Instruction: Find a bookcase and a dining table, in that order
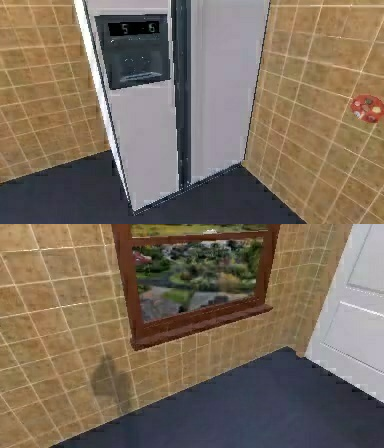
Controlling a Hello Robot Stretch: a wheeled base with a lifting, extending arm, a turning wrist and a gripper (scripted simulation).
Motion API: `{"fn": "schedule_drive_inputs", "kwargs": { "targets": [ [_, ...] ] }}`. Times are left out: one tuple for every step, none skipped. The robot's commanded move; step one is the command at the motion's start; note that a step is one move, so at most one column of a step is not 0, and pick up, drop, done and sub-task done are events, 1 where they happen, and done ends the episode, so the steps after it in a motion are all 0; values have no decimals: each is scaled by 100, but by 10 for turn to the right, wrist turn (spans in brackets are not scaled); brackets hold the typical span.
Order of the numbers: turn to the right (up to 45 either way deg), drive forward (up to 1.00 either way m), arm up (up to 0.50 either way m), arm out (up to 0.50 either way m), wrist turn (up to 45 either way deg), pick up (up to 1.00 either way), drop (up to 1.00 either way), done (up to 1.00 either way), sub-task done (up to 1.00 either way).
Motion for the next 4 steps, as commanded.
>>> {"fn": "schedule_drive_inputs", "kwargs": {
  "targets": [
    [-450, 0, 0, 0, 0, 0, 0, 0, 0],
    [-120, 0, 0, 0, 0, 0, 0, 0, 0],
    [0, 100, 0, 0, 0, 0, 0, 0, 0],
    [-90, 0, 0, 0, 0, 0, 0, 0, 0]
  ]
}}
